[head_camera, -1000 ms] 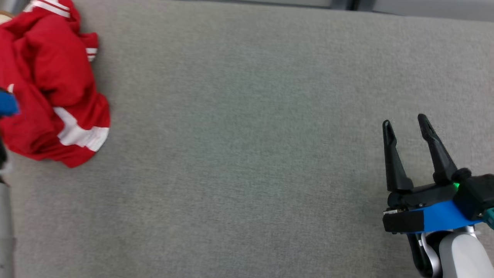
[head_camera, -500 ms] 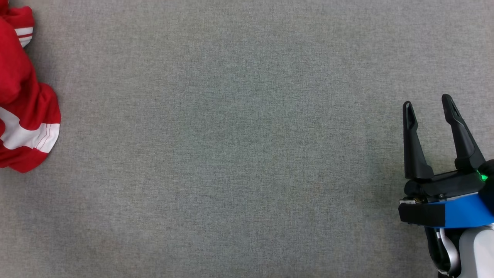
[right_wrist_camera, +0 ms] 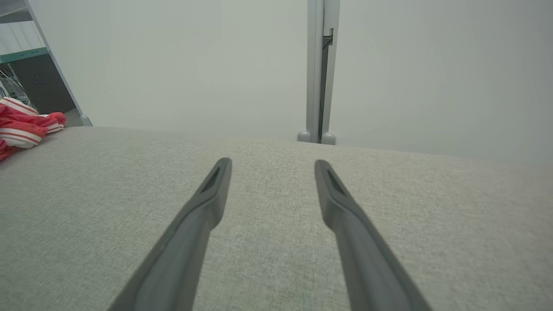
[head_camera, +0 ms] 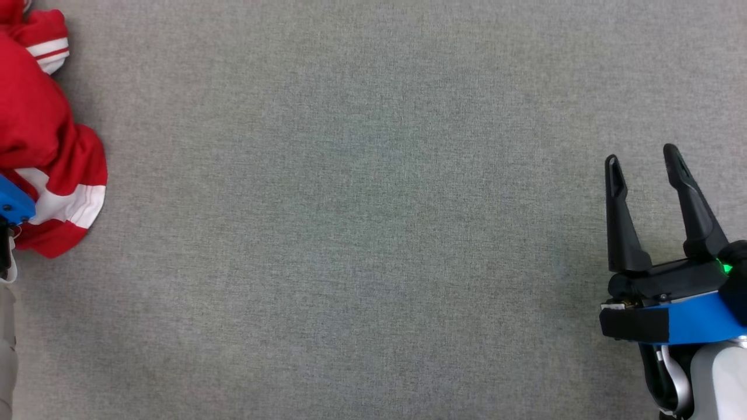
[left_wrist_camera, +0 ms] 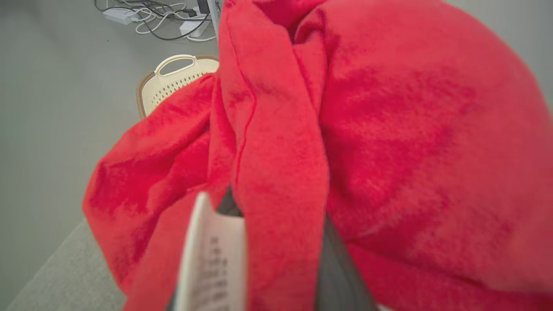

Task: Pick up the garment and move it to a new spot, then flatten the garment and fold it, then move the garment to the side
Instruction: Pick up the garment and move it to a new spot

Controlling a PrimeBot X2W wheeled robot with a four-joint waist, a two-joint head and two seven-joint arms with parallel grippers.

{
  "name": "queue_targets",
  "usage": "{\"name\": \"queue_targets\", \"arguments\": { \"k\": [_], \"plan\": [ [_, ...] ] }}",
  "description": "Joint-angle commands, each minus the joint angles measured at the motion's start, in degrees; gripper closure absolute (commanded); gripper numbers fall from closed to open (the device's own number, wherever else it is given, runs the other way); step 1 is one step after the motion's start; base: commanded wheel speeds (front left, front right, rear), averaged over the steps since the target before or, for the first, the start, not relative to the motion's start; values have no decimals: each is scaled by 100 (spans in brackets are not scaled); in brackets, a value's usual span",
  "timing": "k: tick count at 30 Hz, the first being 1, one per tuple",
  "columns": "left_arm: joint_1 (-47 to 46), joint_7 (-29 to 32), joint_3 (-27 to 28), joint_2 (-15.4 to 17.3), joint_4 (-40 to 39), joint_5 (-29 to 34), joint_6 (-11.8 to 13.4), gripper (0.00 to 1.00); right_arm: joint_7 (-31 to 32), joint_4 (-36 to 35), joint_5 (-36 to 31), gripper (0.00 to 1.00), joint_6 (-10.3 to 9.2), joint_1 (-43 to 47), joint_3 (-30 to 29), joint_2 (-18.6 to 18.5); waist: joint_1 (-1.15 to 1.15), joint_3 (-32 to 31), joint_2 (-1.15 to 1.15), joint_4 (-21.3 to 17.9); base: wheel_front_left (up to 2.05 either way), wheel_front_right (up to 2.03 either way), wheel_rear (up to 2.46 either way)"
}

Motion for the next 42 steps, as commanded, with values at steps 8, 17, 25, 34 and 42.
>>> {"name": "queue_targets", "arguments": {
  "k": [8,17,25,34,42],
  "plan": [
    [-405,-852,-246,269,-203,201,-134,100,-199,356,130,0,1,21,185,63,0,-525,0,-46,0,0,0],
    [-729,-1060,-542,437,-1670,635,-216,100,-426,856,270,0,1,114,335,162,0,-1215,0,-228,0,0,0],
    [-847,-1062,-836,193,-3509,943,-217,100,-610,1296,482,0,1,223,434,194,0,-1711,0,-601,0,0,0],
    [-1216,-598,-1425,-146,-4914,859,-245,100,-733,1648,944,0,1,175,656,194,0,-1896,0,-1361,0,0,0],
    [-1302,-135,-2057,-557,-5682,727,-258,100,-741,1646,1266,0,1,12,781,195,0,-1762,0,-2040,0,0,0]
  ]
}}
